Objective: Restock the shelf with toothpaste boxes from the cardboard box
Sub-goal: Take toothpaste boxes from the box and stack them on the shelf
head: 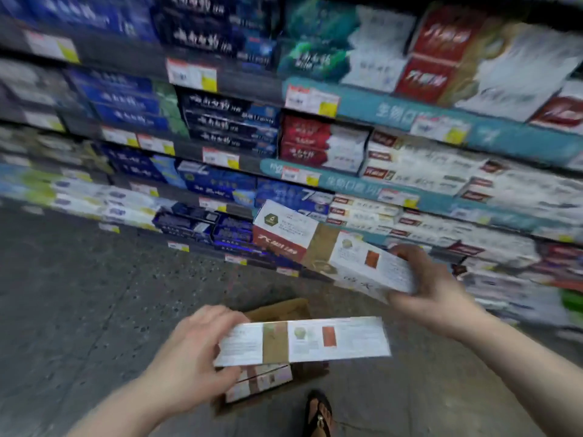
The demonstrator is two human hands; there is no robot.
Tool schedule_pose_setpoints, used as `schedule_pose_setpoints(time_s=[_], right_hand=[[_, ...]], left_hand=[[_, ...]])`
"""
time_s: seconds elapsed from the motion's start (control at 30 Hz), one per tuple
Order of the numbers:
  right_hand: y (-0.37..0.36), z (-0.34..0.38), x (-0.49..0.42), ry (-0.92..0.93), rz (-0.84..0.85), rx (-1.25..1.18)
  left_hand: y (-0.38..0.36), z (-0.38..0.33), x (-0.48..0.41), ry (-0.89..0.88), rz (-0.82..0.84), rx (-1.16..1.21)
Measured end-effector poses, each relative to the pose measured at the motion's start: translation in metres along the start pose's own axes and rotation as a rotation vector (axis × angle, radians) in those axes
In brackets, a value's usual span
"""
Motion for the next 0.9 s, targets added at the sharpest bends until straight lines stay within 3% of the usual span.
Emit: schedule_pose_setpoints(time_s=[0.4, 0.73, 0.9], right_hand=[[0.203, 0.019, 0.162, -0.093, -0.364, 0.004], [0.348, -0.049, 0.229, -0.067, -0.573, 0.019], [0.426, -0.092, 0.236, 0.024, -0.552, 0.022]], left_hand=[[0.123, -0.183, -0.024, -0.283, 0.042, 0.094], [0.119, -0.340, -0.083, -0.355, 0.032, 0.094], [0.105, -0.424, -0.116, -0.344, -0.021, 0.118]])
Point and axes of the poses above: each hand's wrist, its own x-axis away from the middle knuckle, its own y-axis out of the back of the hand, z = x × y, the point moved 4 cm from there along -x, towards the middle knuckle, and after that the axes turned 1 degree about -x, right-handed, at the moved point
